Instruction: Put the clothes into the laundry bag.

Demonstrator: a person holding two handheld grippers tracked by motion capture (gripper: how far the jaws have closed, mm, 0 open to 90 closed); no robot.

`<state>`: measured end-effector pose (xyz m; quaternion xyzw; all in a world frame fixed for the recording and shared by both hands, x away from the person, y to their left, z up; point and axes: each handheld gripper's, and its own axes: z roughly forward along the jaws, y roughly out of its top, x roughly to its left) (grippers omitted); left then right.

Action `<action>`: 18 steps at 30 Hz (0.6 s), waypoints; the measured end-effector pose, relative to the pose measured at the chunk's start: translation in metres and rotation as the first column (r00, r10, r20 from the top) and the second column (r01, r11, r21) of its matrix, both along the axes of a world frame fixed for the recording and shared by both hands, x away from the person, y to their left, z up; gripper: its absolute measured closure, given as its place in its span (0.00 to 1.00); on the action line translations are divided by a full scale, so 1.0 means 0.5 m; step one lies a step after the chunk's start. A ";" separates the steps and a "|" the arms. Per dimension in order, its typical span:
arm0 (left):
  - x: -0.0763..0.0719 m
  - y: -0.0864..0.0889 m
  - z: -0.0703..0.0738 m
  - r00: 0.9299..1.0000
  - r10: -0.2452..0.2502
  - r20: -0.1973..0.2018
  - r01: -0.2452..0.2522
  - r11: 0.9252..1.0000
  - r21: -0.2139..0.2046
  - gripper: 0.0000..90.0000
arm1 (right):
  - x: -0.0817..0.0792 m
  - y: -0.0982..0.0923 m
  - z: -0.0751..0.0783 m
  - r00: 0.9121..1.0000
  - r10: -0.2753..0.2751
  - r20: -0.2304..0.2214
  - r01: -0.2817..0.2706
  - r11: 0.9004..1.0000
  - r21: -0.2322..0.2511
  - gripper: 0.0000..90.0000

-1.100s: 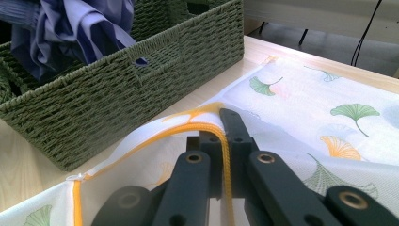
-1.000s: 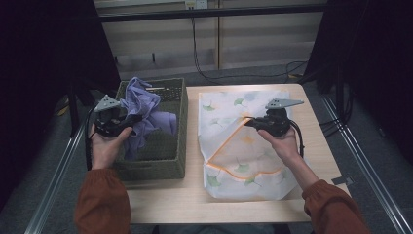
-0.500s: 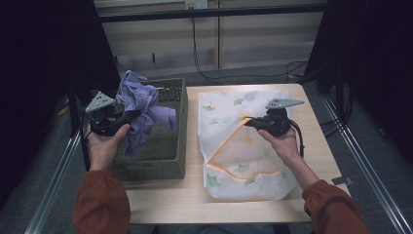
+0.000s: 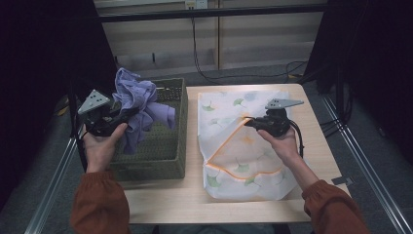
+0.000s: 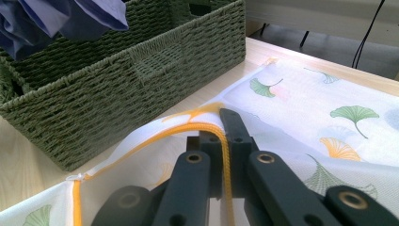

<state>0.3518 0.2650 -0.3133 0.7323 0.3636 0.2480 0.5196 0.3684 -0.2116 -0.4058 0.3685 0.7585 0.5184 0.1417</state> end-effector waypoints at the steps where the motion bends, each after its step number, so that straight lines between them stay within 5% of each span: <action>1: -0.001 0.000 0.003 1.000 0.007 0.000 -0.007 1.000 -0.002 0.91 | 0.000 0.001 0.000 1.000 0.000 0.000 0.000 1.000 -0.001 0.99; 18: -0.044 -0.014 0.054 0.995 -0.035 0.093 0.038 0.999 -0.034 0.91 | 0.000 0.001 -0.001 1.000 0.005 -0.003 -0.005 1.000 -0.004 0.99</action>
